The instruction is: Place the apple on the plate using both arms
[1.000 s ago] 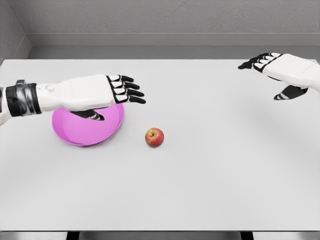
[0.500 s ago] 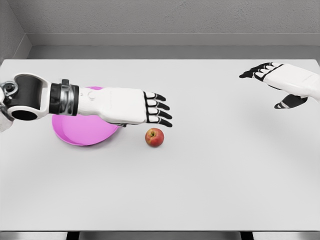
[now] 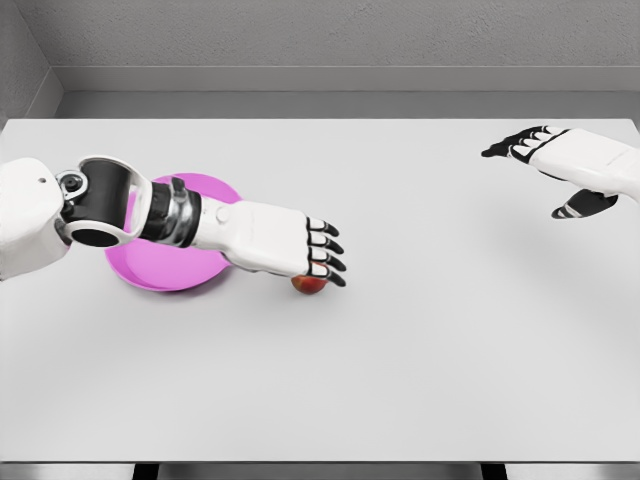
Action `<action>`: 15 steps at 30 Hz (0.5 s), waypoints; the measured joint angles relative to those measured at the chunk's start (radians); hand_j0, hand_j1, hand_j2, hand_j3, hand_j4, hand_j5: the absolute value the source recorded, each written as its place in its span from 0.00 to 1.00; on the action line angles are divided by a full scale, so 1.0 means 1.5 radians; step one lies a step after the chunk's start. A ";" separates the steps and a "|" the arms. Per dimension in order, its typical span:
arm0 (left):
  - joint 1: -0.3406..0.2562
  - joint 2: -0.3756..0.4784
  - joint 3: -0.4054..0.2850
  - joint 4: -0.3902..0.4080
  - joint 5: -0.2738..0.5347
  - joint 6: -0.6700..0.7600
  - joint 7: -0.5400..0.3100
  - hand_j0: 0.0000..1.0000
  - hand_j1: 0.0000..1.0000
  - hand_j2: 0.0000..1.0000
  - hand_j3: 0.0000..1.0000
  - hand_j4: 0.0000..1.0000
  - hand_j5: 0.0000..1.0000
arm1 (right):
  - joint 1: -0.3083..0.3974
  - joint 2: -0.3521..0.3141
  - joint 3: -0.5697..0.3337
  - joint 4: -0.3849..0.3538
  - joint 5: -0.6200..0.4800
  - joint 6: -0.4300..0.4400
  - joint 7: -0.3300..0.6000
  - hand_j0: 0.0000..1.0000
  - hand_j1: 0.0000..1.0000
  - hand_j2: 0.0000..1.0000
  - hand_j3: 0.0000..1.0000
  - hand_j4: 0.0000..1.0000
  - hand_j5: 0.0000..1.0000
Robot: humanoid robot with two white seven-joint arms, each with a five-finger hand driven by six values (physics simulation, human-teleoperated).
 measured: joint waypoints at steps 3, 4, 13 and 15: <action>0.002 -0.011 0.000 0.003 -0.003 0.000 0.000 1.00 1.00 1.00 1.00 1.00 1.00 | 0.000 -0.001 0.000 0.000 0.000 0.000 0.000 1.00 1.00 1.00 1.00 1.00 1.00; 0.002 -0.014 0.000 0.004 -0.003 0.000 0.000 1.00 1.00 1.00 1.00 1.00 1.00 | 0.000 -0.001 0.000 0.000 0.000 0.000 0.000 1.00 1.00 1.00 1.00 1.00 1.00; 0.000 -0.040 -0.006 0.019 -0.008 0.000 -0.003 1.00 1.00 1.00 1.00 1.00 1.00 | 0.000 -0.005 -0.005 0.001 0.000 0.000 0.000 1.00 1.00 1.00 1.00 1.00 1.00; 0.000 -0.045 -0.009 0.027 -0.010 0.000 -0.003 1.00 1.00 1.00 1.00 1.00 1.00 | 0.000 -0.005 -0.016 0.003 0.000 0.000 0.000 1.00 1.00 1.00 1.00 1.00 1.00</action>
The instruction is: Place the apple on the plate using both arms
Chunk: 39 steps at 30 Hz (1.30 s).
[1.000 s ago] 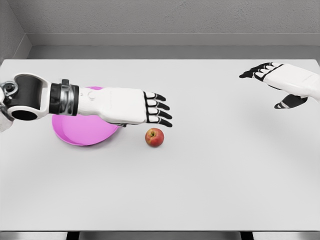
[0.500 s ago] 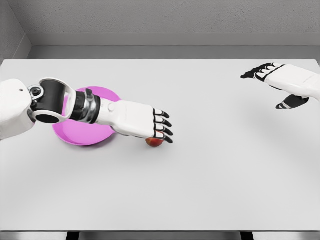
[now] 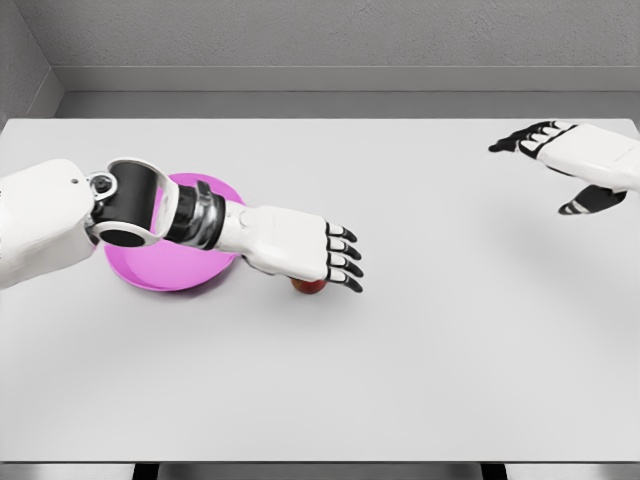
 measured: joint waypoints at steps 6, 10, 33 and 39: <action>-0.004 -0.016 -0.011 0.021 -0.016 0.000 -0.001 1.00 1.00 1.00 1.00 1.00 1.00 | 0.000 0.002 -0.026 0.003 0.001 0.000 0.000 1.00 1.00 1.00 1.00 1.00 1.00; -0.005 -0.021 -0.017 0.029 -0.034 0.000 -0.002 1.00 1.00 1.00 1.00 1.00 1.00 | 0.000 0.001 -0.032 0.003 0.001 0.000 0.000 1.00 1.00 1.00 1.00 1.00 1.00; -0.009 -0.062 -0.046 0.090 -0.102 0.000 -0.002 1.00 1.00 1.00 1.00 1.00 1.00 | -0.010 0.012 -0.027 -0.004 0.001 0.000 0.000 1.00 1.00 1.00 1.00 1.00 1.00; -0.009 -0.068 -0.049 0.100 -0.117 0.000 -0.002 1.00 1.00 1.00 1.00 1.00 1.00 | -0.010 0.012 -0.027 -0.004 0.001 0.000 0.000 1.00 1.00 1.00 1.00 1.00 1.00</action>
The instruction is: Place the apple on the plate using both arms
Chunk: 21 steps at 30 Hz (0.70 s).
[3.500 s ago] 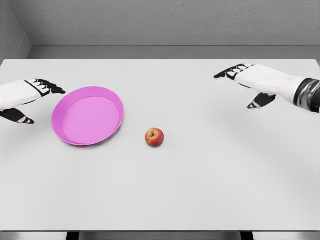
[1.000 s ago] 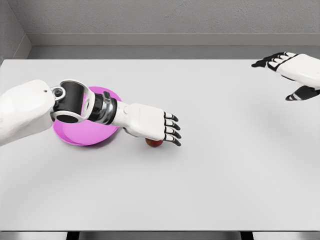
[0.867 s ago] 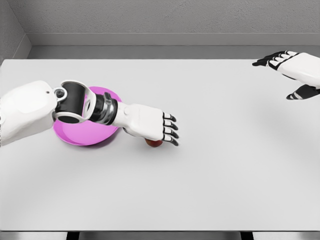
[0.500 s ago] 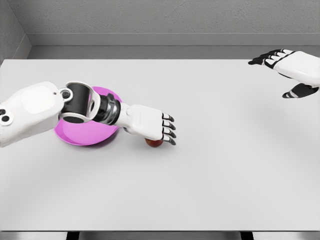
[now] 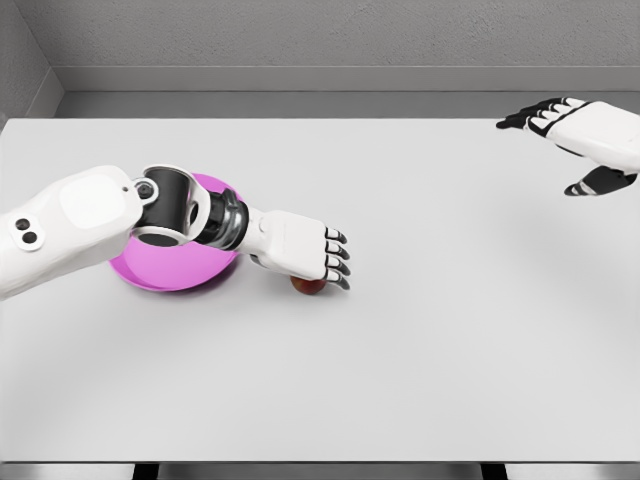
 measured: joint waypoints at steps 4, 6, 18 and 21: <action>0.001 0.000 0.000 0.001 -0.004 0.000 0.000 1.00 1.00 1.00 1.00 1.00 1.00 | 0.000 0.000 0.000 0.000 0.000 0.000 0.000 1.00 1.00 1.00 1.00 1.00 1.00; 0.001 0.000 -0.001 0.002 -0.005 0.000 0.000 1.00 1.00 1.00 1.00 1.00 1.00 | 0.000 0.000 0.000 0.000 0.000 0.000 0.000 1.00 1.00 1.00 1.00 1.00 1.00; 0.003 0.004 -0.001 -0.001 -0.004 0.000 0.000 0.80 0.80 0.80 0.80 0.80 0.80 | 0.000 0.000 0.000 0.000 0.000 0.000 0.000 1.00 1.00 1.00 1.00 1.00 1.00; 0.003 0.005 -0.005 -0.001 -0.004 0.000 0.000 0.73 0.73 0.73 0.73 0.73 0.73 | 0.000 0.000 0.000 0.000 0.000 0.000 0.000 1.00 1.00 1.00 1.00 1.00 1.00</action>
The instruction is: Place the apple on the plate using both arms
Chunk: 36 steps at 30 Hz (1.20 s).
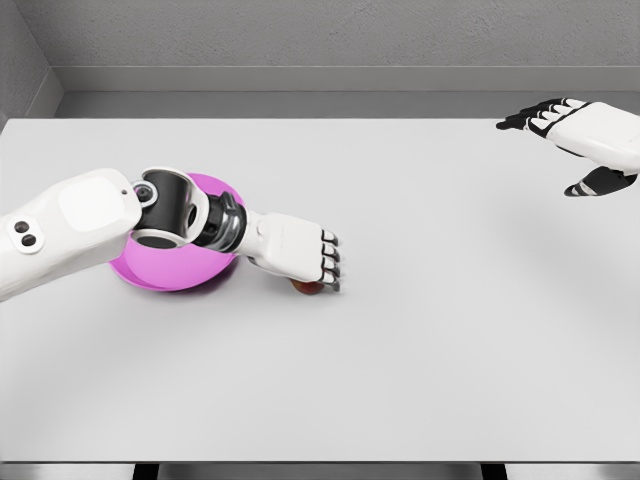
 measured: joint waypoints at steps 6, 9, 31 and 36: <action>0.000 0.002 -0.006 -0.001 0.002 0.001 0.002 0.60 0.60 0.60 0.60 0.60 0.60 | 0.000 -0.001 0.000 -0.001 0.000 0.000 0.000 1.00 1.00 1.00 1.00 1.00 1.00; -0.001 0.002 -0.011 -0.002 0.004 0.003 0.004 0.57 0.57 0.57 0.57 0.57 0.57 | 0.000 -0.001 -0.001 -0.001 0.000 0.000 0.000 1.00 1.00 1.00 1.00 1.00 1.00; 0.006 0.012 0.005 -0.016 -0.002 0.001 0.006 0.00 0.00 0.00 0.00 0.00 0.00 | 0.000 -0.001 -0.001 -0.002 0.000 0.000 0.000 1.00 1.00 1.00 1.00 1.00 1.00; 0.036 0.012 0.045 -0.018 0.011 0.000 0.008 0.00 0.00 0.00 0.00 0.00 0.00 | 0.000 -0.001 -0.001 -0.002 0.000 0.000 0.000 1.00 1.00 1.00 1.00 1.00 1.00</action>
